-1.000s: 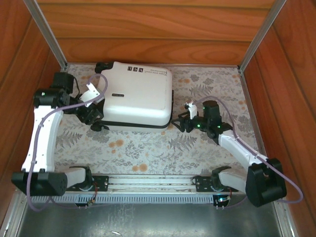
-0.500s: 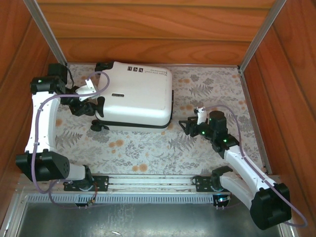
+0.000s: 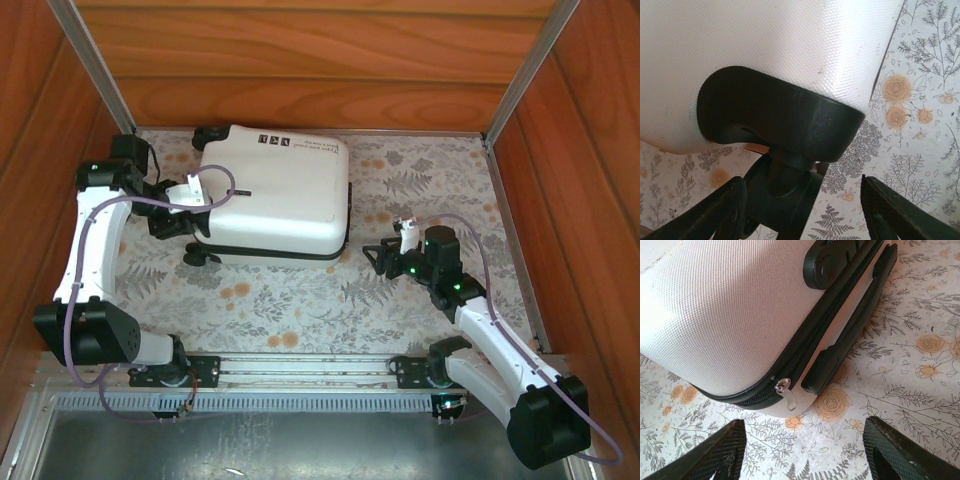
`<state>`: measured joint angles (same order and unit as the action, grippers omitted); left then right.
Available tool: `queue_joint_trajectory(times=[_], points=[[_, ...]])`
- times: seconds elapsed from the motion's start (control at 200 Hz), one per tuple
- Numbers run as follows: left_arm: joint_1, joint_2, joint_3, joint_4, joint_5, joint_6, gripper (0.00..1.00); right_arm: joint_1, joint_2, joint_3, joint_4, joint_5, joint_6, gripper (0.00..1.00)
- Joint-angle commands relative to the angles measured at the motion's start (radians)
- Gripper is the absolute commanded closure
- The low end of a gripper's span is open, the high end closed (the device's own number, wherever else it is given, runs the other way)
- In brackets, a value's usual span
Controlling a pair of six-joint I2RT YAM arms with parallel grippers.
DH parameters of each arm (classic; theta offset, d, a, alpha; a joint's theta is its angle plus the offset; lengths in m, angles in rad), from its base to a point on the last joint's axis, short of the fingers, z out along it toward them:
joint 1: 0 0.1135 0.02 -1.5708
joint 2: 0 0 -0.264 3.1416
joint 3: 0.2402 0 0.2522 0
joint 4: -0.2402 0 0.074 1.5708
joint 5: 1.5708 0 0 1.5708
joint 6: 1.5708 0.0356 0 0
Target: Pack the luggage
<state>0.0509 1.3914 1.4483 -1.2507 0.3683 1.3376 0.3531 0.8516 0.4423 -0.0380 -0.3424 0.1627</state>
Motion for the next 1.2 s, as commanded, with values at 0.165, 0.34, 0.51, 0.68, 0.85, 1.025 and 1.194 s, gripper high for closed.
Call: queue_joint_trajectory(times=[0.165, 0.34, 0.51, 0.68, 0.85, 1.025, 1.194], points=[[-0.005, 0.076, 0.007, 0.030, 0.009, 0.052, 0.33, 0.001, 0.003, 0.002, -0.065, 0.022, 0.011, 0.33], [-0.013, 0.087, -0.009, 0.030, 0.015, 0.067, 0.40, 0.001, -0.003, 0.008, -0.053, -0.009, 0.012, 0.33], [-0.025, 0.050, -0.053, 0.030, 0.014, 0.092, 0.62, 0.001, 0.018, 0.014, -0.065, 0.002, 0.015, 0.29], [-0.046, 0.018, -0.117, 0.033, -0.021, 0.112, 0.76, 0.000, 0.027, 0.026, -0.083, 0.001, 0.003, 0.27], [-0.051, -0.021, -0.189, 0.061, -0.026, 0.113, 0.83, 0.000, 0.008, 0.031, -0.070, -0.020, -0.021, 0.28], [-0.056, -0.049, -0.214, 0.074, -0.076, 0.145, 1.00, 0.001, 0.033, 0.028, -0.057, -0.052, -0.054, 0.29], [-0.051, -0.071, -0.230, 0.090, -0.127, 0.152, 1.00, 0.001, 0.106, 0.086, -0.101, -0.055, -0.157, 0.27]])
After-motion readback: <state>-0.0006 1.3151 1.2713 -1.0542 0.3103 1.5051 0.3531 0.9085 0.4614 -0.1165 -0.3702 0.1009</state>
